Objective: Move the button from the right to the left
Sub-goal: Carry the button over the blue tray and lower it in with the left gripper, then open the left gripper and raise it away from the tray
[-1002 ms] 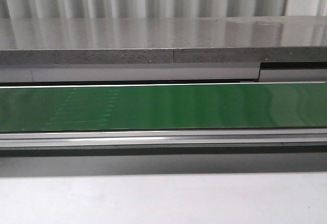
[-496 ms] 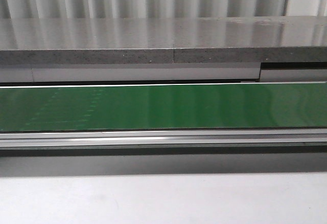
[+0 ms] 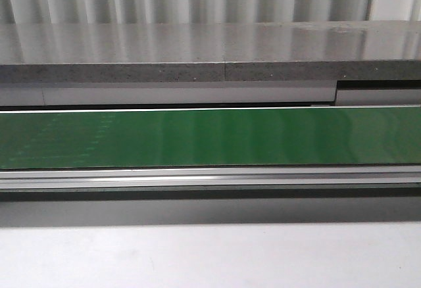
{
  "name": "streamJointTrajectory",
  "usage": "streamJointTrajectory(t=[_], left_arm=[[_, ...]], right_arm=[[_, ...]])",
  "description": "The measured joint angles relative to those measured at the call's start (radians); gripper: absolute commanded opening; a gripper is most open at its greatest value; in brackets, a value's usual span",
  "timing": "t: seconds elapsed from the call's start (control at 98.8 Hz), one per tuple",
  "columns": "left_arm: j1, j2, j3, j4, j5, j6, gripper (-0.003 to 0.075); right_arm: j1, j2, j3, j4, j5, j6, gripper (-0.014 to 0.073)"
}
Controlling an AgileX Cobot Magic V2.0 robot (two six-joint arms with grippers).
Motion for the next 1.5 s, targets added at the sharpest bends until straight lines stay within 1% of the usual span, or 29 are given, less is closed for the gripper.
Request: streamJointTrajectory(t=[0.121,0.314,0.648,0.86,1.032,1.154,1.498], left_arm=[[0.0,-0.045,0.0,-0.094,0.0,0.0,-0.002],[-0.05,-0.098,0.005,-0.121,-0.009,0.0,-0.002],[-0.253,-0.221,0.095,-0.129,-0.08,0.0,-0.002],[-0.334,-0.361,0.214,-0.122,-0.16,0.0,-0.002],[-0.371,-0.494,0.324,-0.12,-0.231,0.0,-0.002],[-0.385,-0.589,0.39,-0.12,-0.253,0.0,-0.002],[-0.385,-0.919,0.604,-0.122,-0.333,0.0,-0.002]], right_arm=[[0.0,0.0,0.0,0.0,0.0,0.0,-0.0065],[0.0,0.0,0.0,0.0,0.0,0.0,-0.0065],[0.0,0.0,0.0,0.0,0.0,0.0,-0.0065],[0.0,0.0,0.0,0.0,0.0,0.0,-0.0065],[0.0,0.0,0.0,0.0,0.0,0.0,-0.0065],[0.0,0.0,0.0,0.0,0.0,0.0,-0.0065],[0.0,0.0,0.0,0.0,0.0,0.0,-0.0065]])
